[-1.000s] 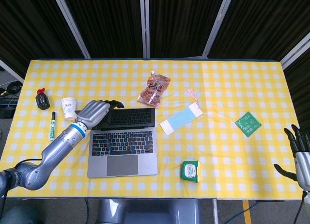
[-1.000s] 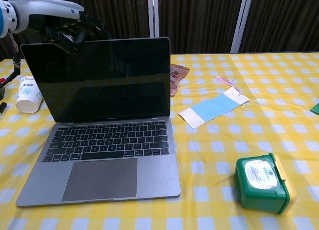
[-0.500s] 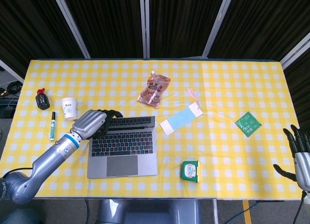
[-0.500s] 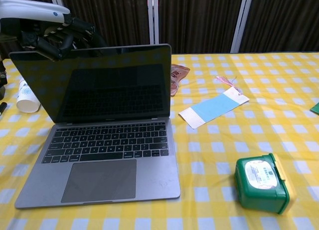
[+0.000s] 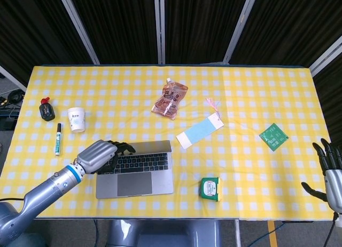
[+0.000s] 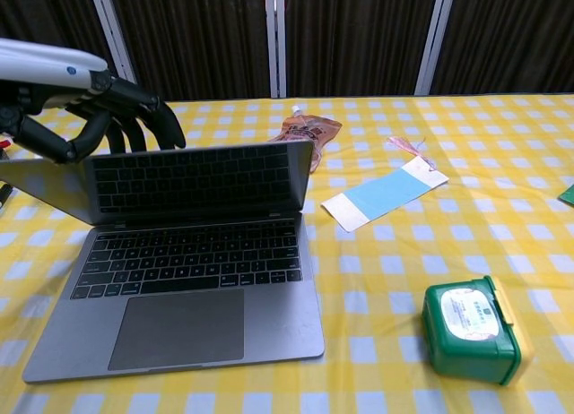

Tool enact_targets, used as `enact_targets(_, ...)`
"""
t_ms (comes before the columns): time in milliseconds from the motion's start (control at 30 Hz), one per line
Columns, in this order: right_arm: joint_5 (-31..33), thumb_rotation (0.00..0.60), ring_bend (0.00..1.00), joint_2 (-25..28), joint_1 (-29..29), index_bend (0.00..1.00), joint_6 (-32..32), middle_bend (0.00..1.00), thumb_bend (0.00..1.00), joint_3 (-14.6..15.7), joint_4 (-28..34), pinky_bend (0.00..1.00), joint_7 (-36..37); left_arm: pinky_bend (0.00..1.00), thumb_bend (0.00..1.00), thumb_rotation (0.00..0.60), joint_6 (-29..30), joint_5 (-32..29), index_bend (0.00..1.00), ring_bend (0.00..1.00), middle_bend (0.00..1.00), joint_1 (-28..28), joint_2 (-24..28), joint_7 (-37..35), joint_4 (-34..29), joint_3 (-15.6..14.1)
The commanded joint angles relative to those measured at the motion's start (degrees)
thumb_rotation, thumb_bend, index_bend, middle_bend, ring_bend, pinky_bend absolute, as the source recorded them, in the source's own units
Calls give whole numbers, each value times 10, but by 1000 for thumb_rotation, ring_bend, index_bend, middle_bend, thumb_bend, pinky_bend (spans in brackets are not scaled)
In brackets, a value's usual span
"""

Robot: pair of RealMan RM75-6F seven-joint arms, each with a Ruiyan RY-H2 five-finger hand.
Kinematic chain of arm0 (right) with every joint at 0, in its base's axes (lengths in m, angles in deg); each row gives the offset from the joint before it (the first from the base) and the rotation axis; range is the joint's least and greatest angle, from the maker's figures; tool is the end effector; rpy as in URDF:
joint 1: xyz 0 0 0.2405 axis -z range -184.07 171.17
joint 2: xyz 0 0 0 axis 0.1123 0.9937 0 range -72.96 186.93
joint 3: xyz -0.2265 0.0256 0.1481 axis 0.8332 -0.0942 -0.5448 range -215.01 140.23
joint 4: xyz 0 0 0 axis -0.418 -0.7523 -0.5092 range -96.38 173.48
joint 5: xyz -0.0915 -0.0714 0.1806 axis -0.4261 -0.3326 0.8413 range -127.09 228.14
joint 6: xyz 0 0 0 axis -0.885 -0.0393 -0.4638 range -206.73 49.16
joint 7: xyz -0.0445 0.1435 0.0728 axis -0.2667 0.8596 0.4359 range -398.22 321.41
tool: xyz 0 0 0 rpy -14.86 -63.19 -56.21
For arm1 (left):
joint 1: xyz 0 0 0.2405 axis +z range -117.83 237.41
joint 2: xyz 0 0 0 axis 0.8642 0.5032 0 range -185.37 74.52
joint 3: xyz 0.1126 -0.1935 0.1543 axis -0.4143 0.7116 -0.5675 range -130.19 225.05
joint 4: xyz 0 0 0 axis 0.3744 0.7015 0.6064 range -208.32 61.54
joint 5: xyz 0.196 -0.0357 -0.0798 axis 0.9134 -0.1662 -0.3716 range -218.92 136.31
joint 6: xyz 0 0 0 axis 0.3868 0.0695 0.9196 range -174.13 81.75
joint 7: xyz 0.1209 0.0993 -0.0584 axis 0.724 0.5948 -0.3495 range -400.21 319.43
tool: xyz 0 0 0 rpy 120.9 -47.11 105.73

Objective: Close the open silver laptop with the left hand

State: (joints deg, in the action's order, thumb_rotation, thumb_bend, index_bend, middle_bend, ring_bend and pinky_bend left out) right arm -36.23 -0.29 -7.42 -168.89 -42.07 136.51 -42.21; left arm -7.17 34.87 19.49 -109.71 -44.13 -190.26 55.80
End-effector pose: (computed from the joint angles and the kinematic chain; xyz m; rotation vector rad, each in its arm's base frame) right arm -0.3162 -0.1889 0.2088 1.3265 -0.7812 0.8734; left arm -0.1244 0.2986 0.0777 -2.1594 -1.2537 -0.9048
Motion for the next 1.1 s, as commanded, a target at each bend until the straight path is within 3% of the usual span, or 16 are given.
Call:
enact_targets(33, -1, 600, 0, 0, 1, 55, -2, 0, 0, 0, 1, 0, 0, 314, 1000, 600, 11, 37, 227, 283, 219, 14, -19, -4, -3, -27)
enact_targets(233, -2, 600, 0, 2, 2, 56, -3, 0, 0, 1, 1, 0, 3, 300, 1000, 600, 17, 64, 227, 283, 219, 22, -76, -12, 29, -59)
enact_targets(600, -1, 600, 0, 5, 3, 60, -2, 0, 0, 1, 0, 0, 11, 262, 1000, 600, 20, 70, 227, 283, 219, 28, -175, -47, 114, -91)
enact_targets(900, 0, 600, 0, 5, 2, 73, 3, 0, 0, 2, 0, 0, 9, 252, 1000, 600, 16, 71, 227, 283, 219, 28, -215, -72, 162, -106)
enact_targets(1100, -3, 600, 0, 5, 2, 73, 1, 0, 0, 2, 1, 0, 9, 248, 1000, 600, 53, 92, 229, 283, 219, 35, -200, -97, 154, -102)
